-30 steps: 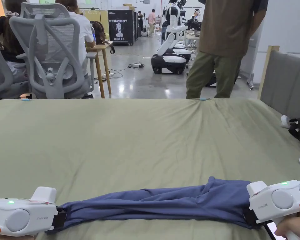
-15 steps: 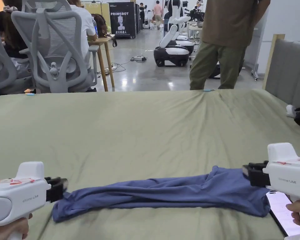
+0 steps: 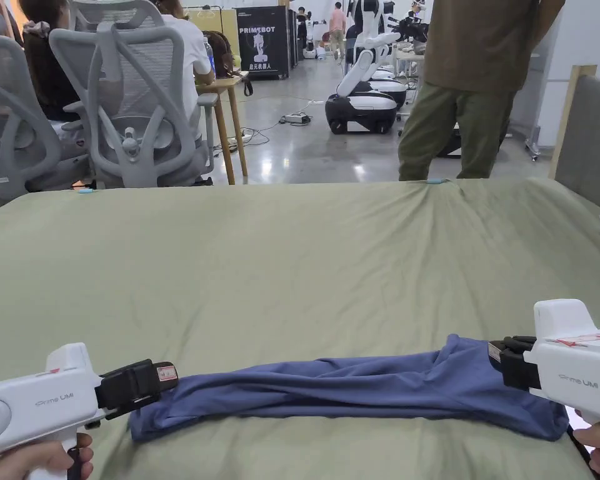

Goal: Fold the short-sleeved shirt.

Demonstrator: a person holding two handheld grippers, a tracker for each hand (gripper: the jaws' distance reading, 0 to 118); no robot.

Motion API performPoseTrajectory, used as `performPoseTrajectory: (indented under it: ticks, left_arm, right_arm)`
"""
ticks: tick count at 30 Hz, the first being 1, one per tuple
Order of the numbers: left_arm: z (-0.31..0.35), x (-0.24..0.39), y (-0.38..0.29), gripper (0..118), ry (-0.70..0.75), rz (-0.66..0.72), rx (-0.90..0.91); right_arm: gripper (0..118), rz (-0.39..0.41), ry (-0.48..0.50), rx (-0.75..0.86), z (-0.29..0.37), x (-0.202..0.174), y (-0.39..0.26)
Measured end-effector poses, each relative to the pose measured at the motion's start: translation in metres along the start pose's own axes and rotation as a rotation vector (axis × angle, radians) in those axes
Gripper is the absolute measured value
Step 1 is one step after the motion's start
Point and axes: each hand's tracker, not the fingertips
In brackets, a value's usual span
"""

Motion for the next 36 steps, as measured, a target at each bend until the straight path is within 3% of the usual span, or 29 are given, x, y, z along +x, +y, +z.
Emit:
performPoseTrajectory:
  ticks: [3,4,7,8,9,12,15,17,20,27,28,29,36]
  left_arm:
    - [-0.009,-0.004,-0.004,105,0.029,0.055,-0.026]
    - [-0.043,-0.054,0.004,99,0.032,0.07,-0.037]
    - [-0.054,-0.061,0.002,86,0.033,0.123,-0.054]
    - [-0.051,-0.05,-0.003,76,0.023,0.121,-0.026]
    - [-0.053,-0.049,-0.001,57,-0.022,0.136,-0.019]
    - [-0.06,-0.015,-0.012,52,-0.003,0.153,-0.083]
    - [-0.06,0.004,-0.027,29,-0.041,0.178,-0.087]
    - [-0.067,-0.034,-0.006,23,-0.063,0.194,-0.084]
    - [-0.068,-0.05,0.002,20,-0.055,0.073,-0.049]
    - [-0.052,-0.098,0.038,18,-0.13,0.13,0.034]
    - [-0.03,-0.052,0.018,18,-0.123,0.133,0.041]
    - [-0.025,-0.053,0.021,18,-0.113,0.122,0.042]
    - [0.006,-0.11,0.04,18,0.135,0.215,0.157]
  right_arm:
    - [0,0.002,-0.005,-0.006,-0.002,0.0,0.001]
    - [0,0.002,-0.007,-0.006,-0.002,-0.001,0.001]
    - [0,0.002,-0.007,-0.011,-0.001,-0.001,0.0]
    - [0,0.002,-0.006,-0.013,0.0,-0.002,-0.001]
    - [0,0.003,-0.008,-0.016,0.0,-0.002,-0.001]
    - [0,0.009,-0.016,-0.026,0.0,-0.002,-0.001]
    - [0,-0.02,0.0,-0.023,-0.018,0.013,-0.012]
    - [0,-0.022,-0.001,-0.026,-0.01,0.005,-0.01]
    - [0,-0.018,-0.011,-0.034,-0.004,-0.002,-0.007]
    - [0,-0.027,-0.006,-0.042,-0.012,0.009,-0.005]
    - [0,-0.025,-0.007,-0.043,-0.012,0.01,-0.005]
    - [0,-0.022,-0.011,-0.043,-0.011,0.007,-0.005]
    - [0,-0.016,-0.008,-0.04,-0.02,0.004,-0.005]
